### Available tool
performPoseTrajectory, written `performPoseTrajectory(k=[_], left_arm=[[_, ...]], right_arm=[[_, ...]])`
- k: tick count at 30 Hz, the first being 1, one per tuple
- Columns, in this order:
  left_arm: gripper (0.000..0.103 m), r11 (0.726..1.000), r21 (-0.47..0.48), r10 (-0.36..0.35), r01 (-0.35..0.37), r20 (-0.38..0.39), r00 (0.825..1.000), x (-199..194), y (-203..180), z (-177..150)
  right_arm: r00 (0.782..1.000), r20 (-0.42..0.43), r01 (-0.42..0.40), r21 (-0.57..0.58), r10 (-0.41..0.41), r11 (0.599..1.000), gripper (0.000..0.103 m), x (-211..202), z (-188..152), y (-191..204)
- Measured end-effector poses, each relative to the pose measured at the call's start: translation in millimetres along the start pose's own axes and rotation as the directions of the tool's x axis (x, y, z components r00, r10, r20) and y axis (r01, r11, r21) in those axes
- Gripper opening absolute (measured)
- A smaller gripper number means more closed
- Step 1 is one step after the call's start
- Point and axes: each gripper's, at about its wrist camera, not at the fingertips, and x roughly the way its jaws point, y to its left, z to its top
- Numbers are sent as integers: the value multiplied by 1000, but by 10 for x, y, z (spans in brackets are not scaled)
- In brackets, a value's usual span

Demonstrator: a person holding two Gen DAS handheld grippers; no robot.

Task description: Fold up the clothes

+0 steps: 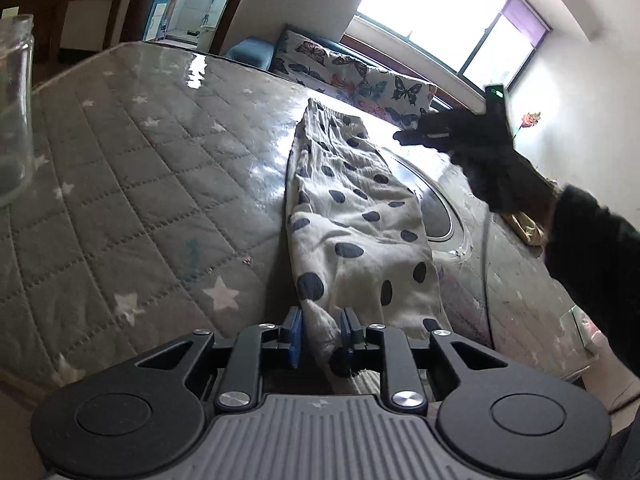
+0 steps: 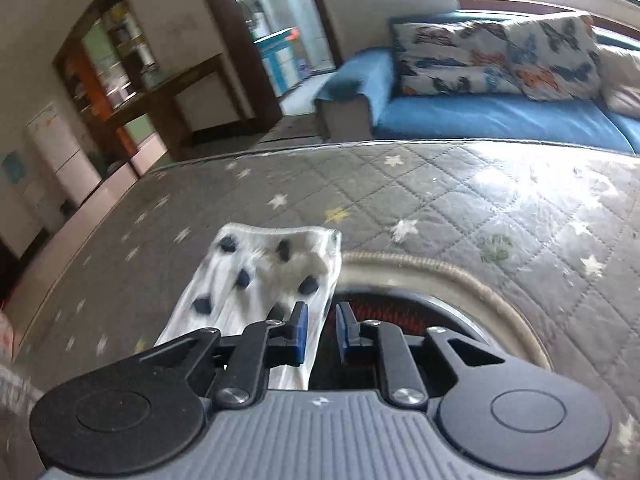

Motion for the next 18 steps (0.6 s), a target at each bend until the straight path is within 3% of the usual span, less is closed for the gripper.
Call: performPoseTrajectory(k=[4,8,12,18], left_arm=[[37,1000,17,-9,9,15,1000,-69,-4,129],[37,997,75,5,-9,56,998,-32,-101,428],[35,985,163,36,-46,66,997,379,-223,816],[34,973,220,80,-74,-20,997,1182,-250,1230]], right_arm=[[999,-30,-31,-24,30,999,22,-204,-240,33],[997,-41,-59,-34,58,998,23,-376,-471,54],[998,-30,-64,-51,62,997,24,-522,-638,88],[998,-14,-70,-76,69,995,30,-741,-889,140]])
